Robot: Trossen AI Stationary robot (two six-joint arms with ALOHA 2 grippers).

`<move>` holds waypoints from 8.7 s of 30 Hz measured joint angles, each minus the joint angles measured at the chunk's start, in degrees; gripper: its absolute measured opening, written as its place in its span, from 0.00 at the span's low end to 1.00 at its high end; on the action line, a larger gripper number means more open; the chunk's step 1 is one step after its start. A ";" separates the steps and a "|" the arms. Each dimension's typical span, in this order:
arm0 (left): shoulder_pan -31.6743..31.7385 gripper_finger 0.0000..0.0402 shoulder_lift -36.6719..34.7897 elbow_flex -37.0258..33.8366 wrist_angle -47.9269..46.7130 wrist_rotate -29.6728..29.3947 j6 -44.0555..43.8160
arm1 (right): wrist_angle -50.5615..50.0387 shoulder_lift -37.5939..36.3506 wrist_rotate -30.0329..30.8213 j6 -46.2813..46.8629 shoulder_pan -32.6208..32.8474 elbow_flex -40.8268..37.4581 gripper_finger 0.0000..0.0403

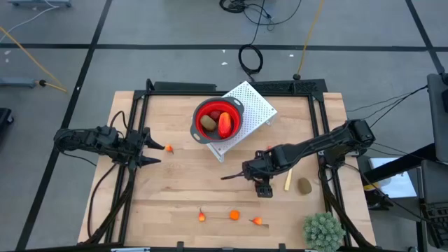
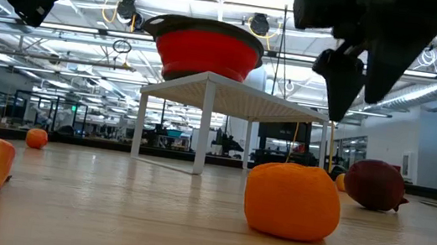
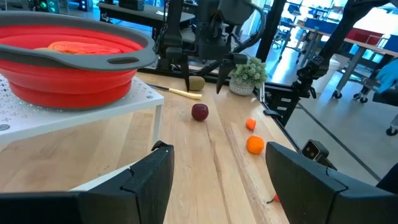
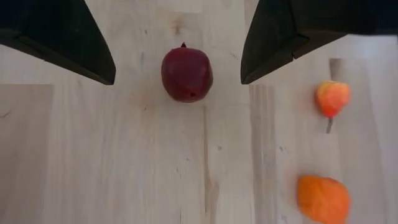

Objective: Pick & Place Fruit
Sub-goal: Put the pomegranate into the red strainer bowl on the shelf, then put the kiwi into the red strainer bowl on the shelf

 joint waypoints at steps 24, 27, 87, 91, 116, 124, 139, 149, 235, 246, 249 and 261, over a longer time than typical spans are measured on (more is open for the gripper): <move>-0.02 0.63 0.00 0.00 0.00 0.00 -1.07 | 19.94 0.02 -0.13 0.04 1.90 -16.93 0.83; -0.02 0.63 0.02 0.00 0.00 -0.06 -1.09 | 21.19 0.04 -0.11 0.76 2.68 -18.28 0.83; 0.00 0.63 0.07 0.02 -1.21 -6.91 -0.64 | 58.61 -25.00 11.67 30.88 -0.26 -17.45 0.45; -0.01 0.63 0.07 0.02 -1.22 -9.14 -2.59 | 63.71 -25.20 11.47 35.34 -1.65 -17.45 0.45; -0.02 0.63 0.07 0.02 -1.27 -9.18 -2.08 | 81.21 -25.20 5.35 52.86 -6.54 -17.47 0.45; -0.01 0.63 0.07 0.02 -1.27 -9.18 1.26 | 77.29 -25.20 2.36 34.63 -6.54 -17.47 0.45; -0.01 0.63 0.07 0.02 -1.54 -9.16 1.36 | 62.91 -25.18 11.33 -3.71 -8.65 -17.47 0.45; -0.02 0.63 0.07 0.02 -1.80 -9.18 4.26 | 60.52 -25.18 19.37 -12.03 -15.67 -17.49 0.45; -0.01 0.63 0.04 0.02 -1.44 -9.65 7.87 | 37.34 -3.61 2.46 -13.89 -32.79 3.75 0.49; -0.02 0.63 0.04 0.02 -1.44 -9.64 8.00 | 37.20 -3.61 2.34 -16.71 -32.76 3.75 0.54; 0.00 0.63 0.04 0.02 -1.44 -9.66 8.00 | 37.23 -3.61 2.34 -16.81 -32.76 3.75 0.58; 0.00 0.63 0.05 0.02 -1.44 -9.64 7.93 | 38.13 -7.07 2.56 -16.27 -31.55 3.79 0.60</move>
